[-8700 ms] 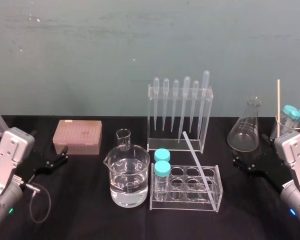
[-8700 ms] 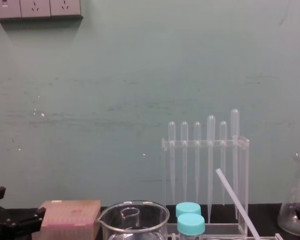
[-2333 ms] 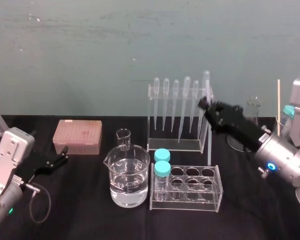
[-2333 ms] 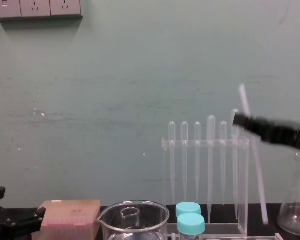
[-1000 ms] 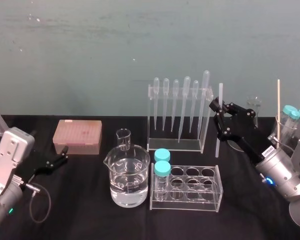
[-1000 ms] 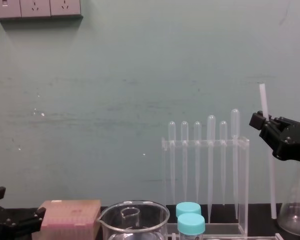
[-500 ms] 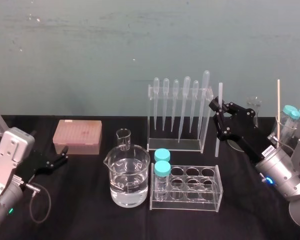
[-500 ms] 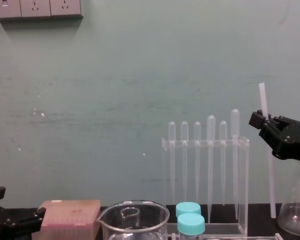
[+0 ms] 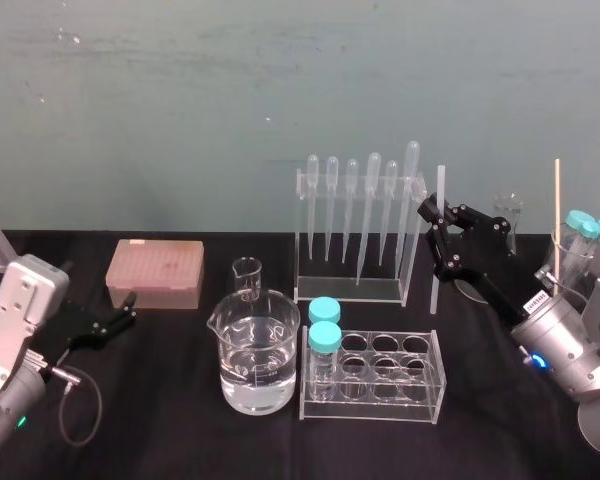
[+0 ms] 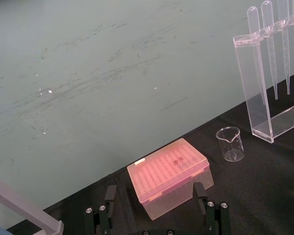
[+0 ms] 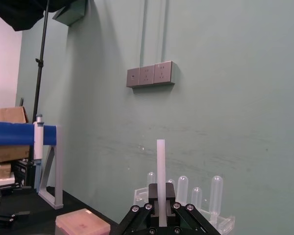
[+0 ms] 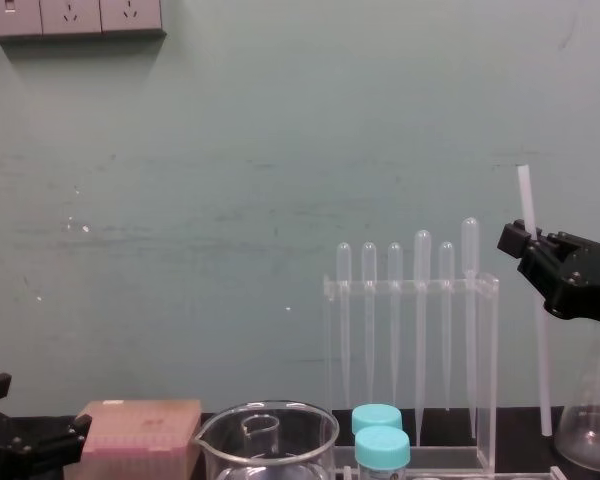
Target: Pick up the stirring rod with one hand, then place it down.
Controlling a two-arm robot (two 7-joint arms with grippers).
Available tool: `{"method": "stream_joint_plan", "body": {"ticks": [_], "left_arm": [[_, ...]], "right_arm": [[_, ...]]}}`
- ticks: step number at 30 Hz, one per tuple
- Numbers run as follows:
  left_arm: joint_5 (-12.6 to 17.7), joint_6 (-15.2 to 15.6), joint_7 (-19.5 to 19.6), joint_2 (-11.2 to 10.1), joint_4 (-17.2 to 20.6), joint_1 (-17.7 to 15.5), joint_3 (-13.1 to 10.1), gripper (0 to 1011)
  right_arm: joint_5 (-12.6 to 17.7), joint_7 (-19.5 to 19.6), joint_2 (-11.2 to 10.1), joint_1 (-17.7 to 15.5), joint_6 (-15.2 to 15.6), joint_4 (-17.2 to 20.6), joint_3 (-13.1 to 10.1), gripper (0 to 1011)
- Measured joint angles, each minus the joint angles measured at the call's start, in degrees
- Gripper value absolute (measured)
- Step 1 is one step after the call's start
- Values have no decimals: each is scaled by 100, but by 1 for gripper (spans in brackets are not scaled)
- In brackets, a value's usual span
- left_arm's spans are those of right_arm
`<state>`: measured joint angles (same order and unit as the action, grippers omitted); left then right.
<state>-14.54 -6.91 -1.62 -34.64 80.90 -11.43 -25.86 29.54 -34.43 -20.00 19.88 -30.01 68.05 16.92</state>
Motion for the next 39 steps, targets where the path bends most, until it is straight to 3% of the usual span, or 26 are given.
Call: {"method": "stream_joint_plan", "body": {"ticks": [39], "left_arm": [[0,0,0,0,0,0,0,1000]], "right_arm": [[0,1,0,0,0,0,0,72]]}}
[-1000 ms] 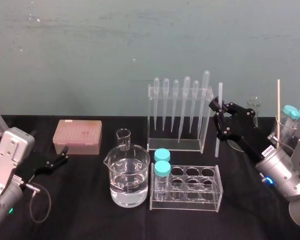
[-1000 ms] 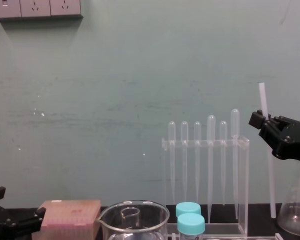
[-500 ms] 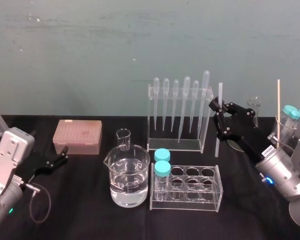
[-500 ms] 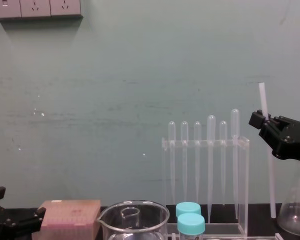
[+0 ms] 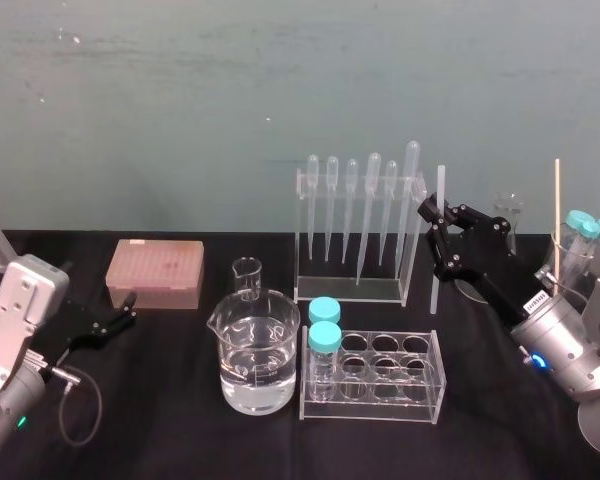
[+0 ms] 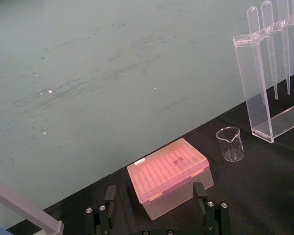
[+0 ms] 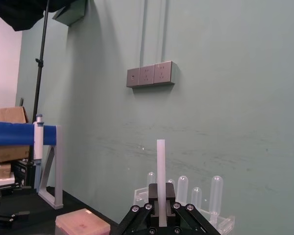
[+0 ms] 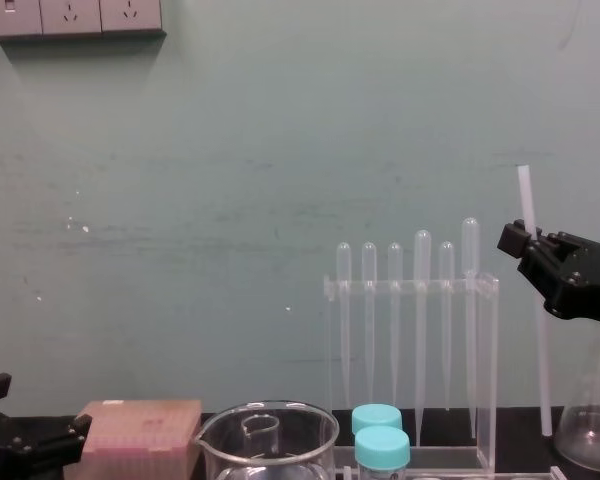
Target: Pick up the stirring rod with one hand, then place it down.
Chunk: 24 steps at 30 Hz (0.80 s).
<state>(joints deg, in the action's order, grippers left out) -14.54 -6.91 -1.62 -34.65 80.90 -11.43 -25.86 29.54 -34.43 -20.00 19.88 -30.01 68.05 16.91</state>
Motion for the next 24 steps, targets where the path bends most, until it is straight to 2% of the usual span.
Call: {"method": "stream_joint_plan", "body": {"ticks": [24], "left_arm": [[0,0,0,0,0,0,0,1000]], "right_arm": [[0,0,0,0,0,0,0,72]]}}
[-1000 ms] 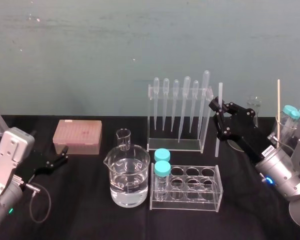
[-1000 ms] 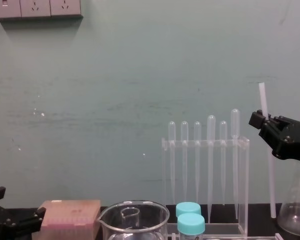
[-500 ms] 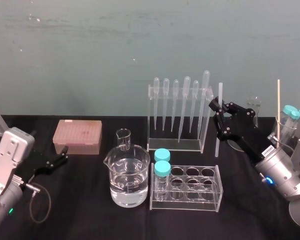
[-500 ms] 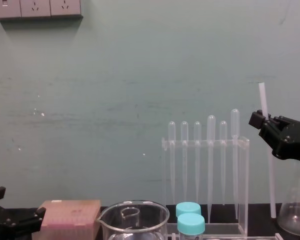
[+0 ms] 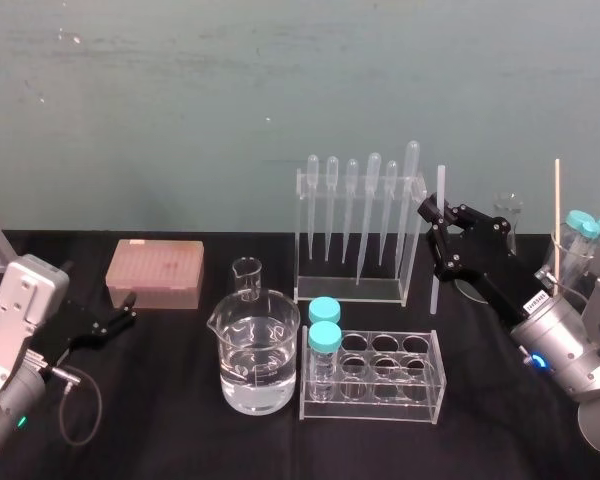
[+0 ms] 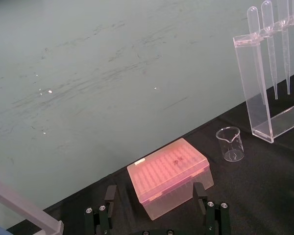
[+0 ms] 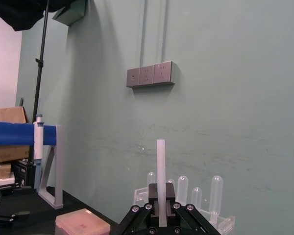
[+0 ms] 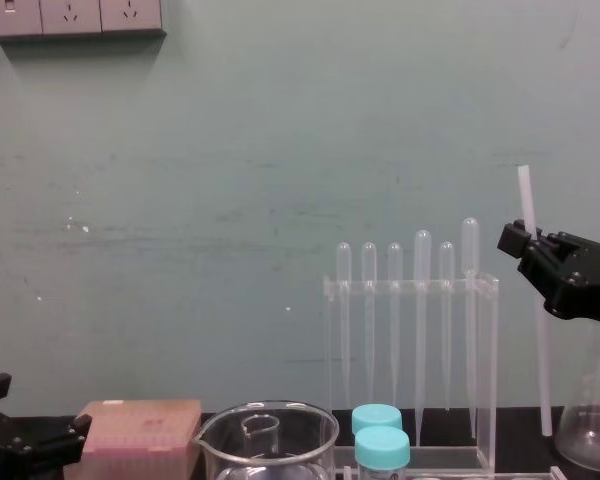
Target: Pick up the stirring rod with one hand, then place it down.
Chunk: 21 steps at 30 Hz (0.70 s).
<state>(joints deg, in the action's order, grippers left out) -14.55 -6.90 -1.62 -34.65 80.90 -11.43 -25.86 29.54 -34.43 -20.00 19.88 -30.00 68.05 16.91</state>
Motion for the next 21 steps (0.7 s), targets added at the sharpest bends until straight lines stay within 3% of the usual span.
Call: {"method": "stream_joint_plan", "body": {"ticks": [21], "left_arm": [[0,0,0,0,0,0,0,1000]], "right_arm": [[0,0,0,0,0,0,0,72]]}}
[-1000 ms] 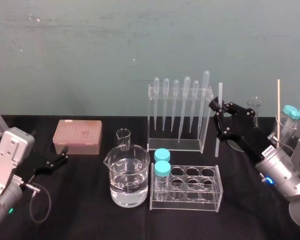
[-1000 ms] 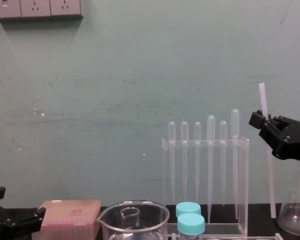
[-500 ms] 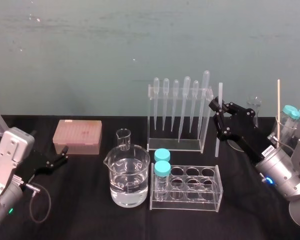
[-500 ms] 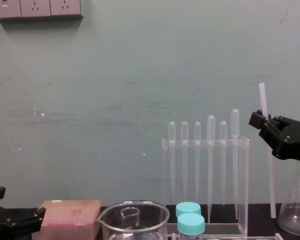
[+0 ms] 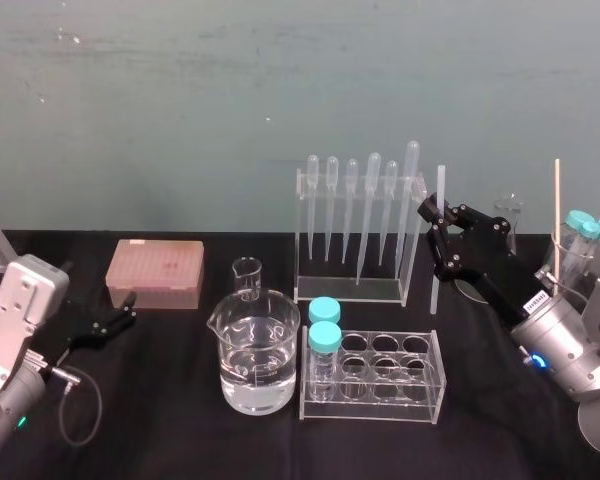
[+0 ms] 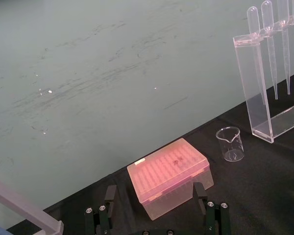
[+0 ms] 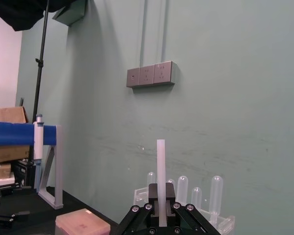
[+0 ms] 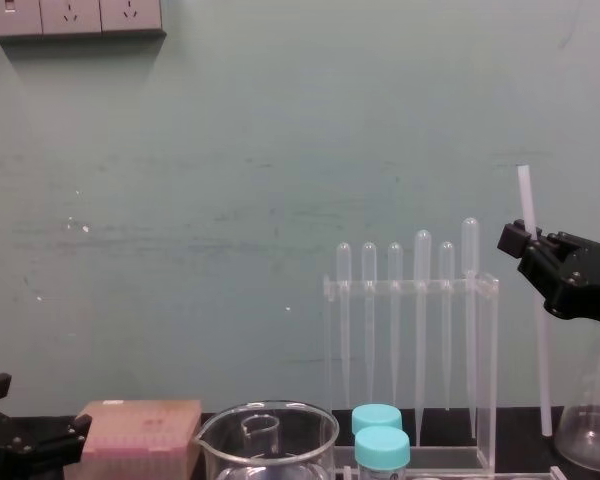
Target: Pick up the stirring rod with one hand, then place it down.
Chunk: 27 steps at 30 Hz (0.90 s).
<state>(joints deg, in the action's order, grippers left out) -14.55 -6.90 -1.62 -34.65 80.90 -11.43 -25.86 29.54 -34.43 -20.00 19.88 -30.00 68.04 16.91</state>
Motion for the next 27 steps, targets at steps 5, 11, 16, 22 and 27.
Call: {"method": "stream_joint_plan", "body": {"ticks": [5,11,16,22,27], "left_arm": [[0,0,0,0,0,0,0,1000],[0,0,0,0,0,0,0,1000],[0,0,0,0,0,0,0,1000],[0,0,0,0,0,0,0,1000],[0,0,0,0,0,0,0,1000]], "right_arm": [[-29,3,5,-27,77,68,-50,72],[2,-31,-50,-167,379,397,-122,72],[-13,-83,-122,-308,593,671,-145,72],[-25,-196,-211,-460,779,913,-120,72],[-35,-223,-245,-517,833,992,-87,72]]}}
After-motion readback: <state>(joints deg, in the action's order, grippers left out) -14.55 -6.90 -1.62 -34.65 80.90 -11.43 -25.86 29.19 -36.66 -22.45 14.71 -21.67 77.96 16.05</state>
